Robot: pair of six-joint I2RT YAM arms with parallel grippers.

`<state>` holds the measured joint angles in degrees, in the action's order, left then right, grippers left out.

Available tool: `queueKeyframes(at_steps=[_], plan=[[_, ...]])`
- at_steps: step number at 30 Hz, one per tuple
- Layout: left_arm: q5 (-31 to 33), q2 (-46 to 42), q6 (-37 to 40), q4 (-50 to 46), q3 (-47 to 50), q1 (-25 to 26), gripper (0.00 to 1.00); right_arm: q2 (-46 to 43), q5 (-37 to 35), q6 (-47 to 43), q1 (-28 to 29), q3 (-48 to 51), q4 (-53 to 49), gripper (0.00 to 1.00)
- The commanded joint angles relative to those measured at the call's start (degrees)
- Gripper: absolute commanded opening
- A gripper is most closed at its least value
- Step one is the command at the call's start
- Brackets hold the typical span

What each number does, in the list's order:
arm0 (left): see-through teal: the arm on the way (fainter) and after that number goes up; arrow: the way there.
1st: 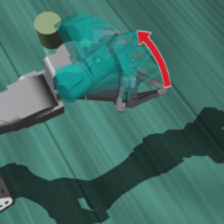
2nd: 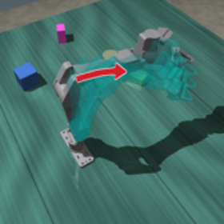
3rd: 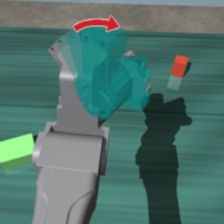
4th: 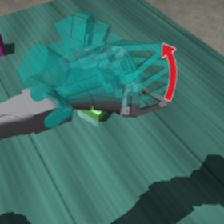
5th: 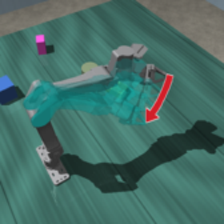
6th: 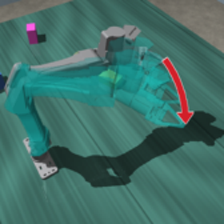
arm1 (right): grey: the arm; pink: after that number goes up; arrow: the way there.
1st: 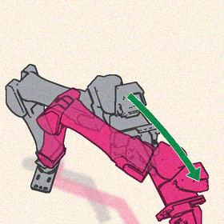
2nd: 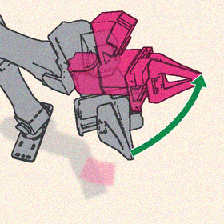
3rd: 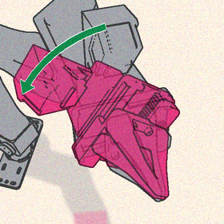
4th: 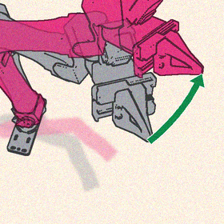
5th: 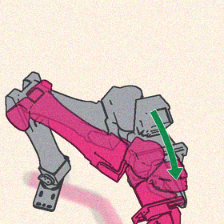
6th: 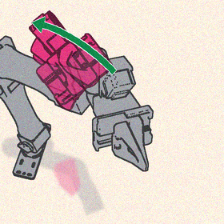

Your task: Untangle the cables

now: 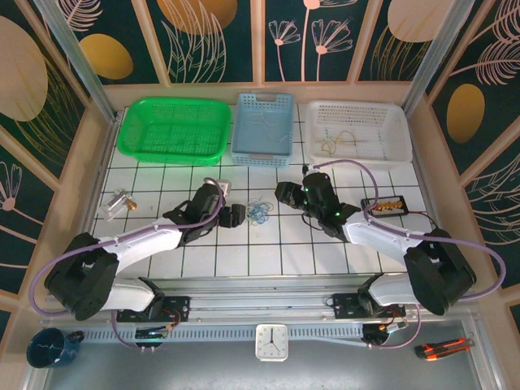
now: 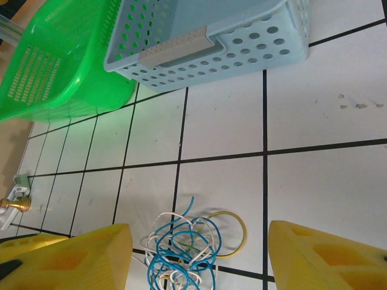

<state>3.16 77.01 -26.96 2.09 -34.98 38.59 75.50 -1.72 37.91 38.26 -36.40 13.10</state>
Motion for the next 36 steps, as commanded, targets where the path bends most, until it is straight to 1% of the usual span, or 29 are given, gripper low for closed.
queueKeyframes(at_steps=[1,7,13,20,23,25,28,29,33,36], plan=[[2.7,-0.6,1.5,-0.3,2.0,0.2,0.77,-0.3,-1.1,-0.9,0.3,0.4,1.0,0.61],[2.2,2.4,3.4,3.2,1.5,0.3,0.78,-0.7,-0.7,-0.2,0.3,1.6,1.6,0.62],[1.5,7.6,5.8,5.5,-1.6,0.4,0.78,-2.1,-1.2,1.1,0.4,3.3,2.3,0.63],[1.9,11.6,6.6,8.7,-4.3,0.4,0.78,-2.5,-1.2,1.6,0.4,3.5,1.8,0.63],[1.6,13.0,6.7,10.0,-4.9,0.5,0.75,-2.7,-1.2,1.6,0.4,3.4,1.3,0.63],[1.5,13.8,6.7,11.1,-5.0,0.4,0.72,-3.1,-1.2,1.6,0.4,3.4,1.0,0.62],[1.0,14.7,6.4,13.0,-5.0,0.5,0.60,-3.7,-1.2,1.6,0.4,3.6,0.9,0.62],[1.0,14.9,6.3,13.7,-5.1,0.4,0.54,-3.8,-1.1,1.6,0.3,3.7,0.9,0.62],[0.8,15.1,6.3,14.9,-5.5,0.4,0.26,-4.2,-0.9,1.8,0.5,4.1,1.0,0.62],[0.8,14.4,6.6,15.1,-5.7,0.4,0.07,-4.4,-0.8,1.8,0.6,4.4,1.2,0.62]])
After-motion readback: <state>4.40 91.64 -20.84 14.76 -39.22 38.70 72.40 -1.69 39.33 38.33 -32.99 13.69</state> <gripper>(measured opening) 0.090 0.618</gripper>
